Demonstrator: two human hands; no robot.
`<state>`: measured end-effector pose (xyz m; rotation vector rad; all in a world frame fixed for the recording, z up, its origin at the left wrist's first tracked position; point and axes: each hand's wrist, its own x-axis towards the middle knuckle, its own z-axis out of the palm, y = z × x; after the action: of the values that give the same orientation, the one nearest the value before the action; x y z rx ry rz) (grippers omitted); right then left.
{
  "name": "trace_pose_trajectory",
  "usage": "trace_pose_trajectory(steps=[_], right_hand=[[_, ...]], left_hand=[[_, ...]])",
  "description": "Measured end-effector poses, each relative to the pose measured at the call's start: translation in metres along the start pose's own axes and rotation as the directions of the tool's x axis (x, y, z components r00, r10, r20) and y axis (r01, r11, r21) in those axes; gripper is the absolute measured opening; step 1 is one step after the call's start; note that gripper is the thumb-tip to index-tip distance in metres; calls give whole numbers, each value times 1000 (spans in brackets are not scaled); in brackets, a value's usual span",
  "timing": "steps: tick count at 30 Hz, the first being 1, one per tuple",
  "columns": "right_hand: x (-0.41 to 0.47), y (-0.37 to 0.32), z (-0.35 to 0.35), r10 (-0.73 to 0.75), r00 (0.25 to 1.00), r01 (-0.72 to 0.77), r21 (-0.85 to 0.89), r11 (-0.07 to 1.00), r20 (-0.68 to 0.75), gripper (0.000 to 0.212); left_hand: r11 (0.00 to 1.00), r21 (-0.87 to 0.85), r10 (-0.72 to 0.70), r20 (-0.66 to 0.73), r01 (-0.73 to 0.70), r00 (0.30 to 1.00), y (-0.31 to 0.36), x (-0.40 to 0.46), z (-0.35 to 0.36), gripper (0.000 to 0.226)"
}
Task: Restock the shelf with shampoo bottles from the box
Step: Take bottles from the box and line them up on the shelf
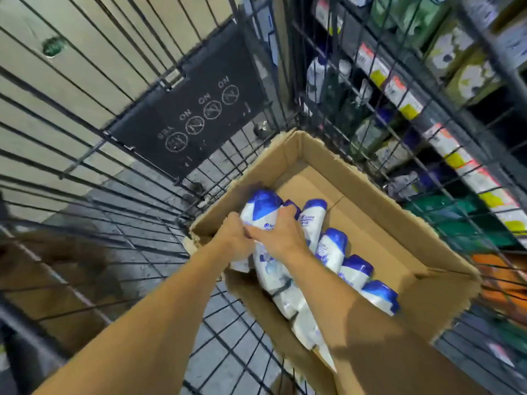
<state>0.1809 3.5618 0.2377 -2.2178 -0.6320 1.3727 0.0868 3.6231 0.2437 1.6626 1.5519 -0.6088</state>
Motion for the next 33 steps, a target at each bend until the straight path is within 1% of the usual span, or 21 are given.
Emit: trace_pose_trajectory(steps=[2,3,5,7,8,10,11,12,13,14,16,18,19,21,23,25,29,31,33], right_hand=[[-3,7,3,-41,999,41,43,998,-13,82],[-6,8,4,-59,997,63,92,994,-50,75],[-8,8,0,-58,985,92,214,973,-160,61],[-18,2,-14,-57,978,107,252,962,-200,51],[-21,1,-20,-54,975,112,268,957,-213,49],[-29,-3,-31,-22,979,88,325,942,-202,50],[-38,-10,-37,-11,982,78,353,932,-188,49],[-46,-17,-44,-9,984,77,374,924,-180,51],[-54,-22,-52,-1,987,67,411,909,-158,55],[-65,-28,-61,-27,990,82,422,903,-136,57],[-89,-44,-81,-97,986,144,393,908,-137,49],[-114,-61,-103,-162,977,207,423,882,-140,47],[-129,-72,-116,-185,971,233,445,865,-149,43],[-160,-94,-150,-248,946,319,461,828,-208,33],[-189,-114,-185,-303,912,403,468,786,-277,32],[-222,-133,-218,-353,873,480,461,746,-337,33],[-298,-168,-284,-451,767,629,396,669,-456,35],[-344,-175,-319,-486,717,687,385,616,-500,35],[-377,-177,-341,-511,684,720,373,585,-520,35]], left_hand=[[996,-81,-29,18,30,999,5,-14,-4,53],[991,-133,-29,33,33,999,6,-20,-5,57],[968,-252,23,51,-9,998,7,-30,-11,63],[943,-324,96,66,-69,993,10,-38,-17,72],[930,-360,114,87,-75,990,11,-44,-19,74],[893,-445,117,90,-66,989,6,-45,-17,68],[858,-510,125,81,-67,989,3,-48,-18,63],[812,-578,138,59,-79,989,6,-59,-27,64],[795,-599,136,29,-91,990,12,-79,-40,64],[763,-634,163,-3,-128,987,20,-100,-53,57],[718,-667,208,-68,-199,976,30,-128,-67,35],[652,-708,275,-115,-273,955,42,-164,-84,33],[615,-732,279,-147,-294,949,47,-178,-91,32],[566,-735,333,-211,-374,919,60,-214,-110,38],[534,-716,392,-261,-450,882,73,-248,-130,37],[530,-658,429,-335,-534,839,89,-281,-151,37],[529,-492,492,-486,-692,722,127,-352,-191,46],[496,-422,524,-550,-758,650,153,-397,-202,43],[469,-383,534,-595,-796,601,167,-432,-207,37]])
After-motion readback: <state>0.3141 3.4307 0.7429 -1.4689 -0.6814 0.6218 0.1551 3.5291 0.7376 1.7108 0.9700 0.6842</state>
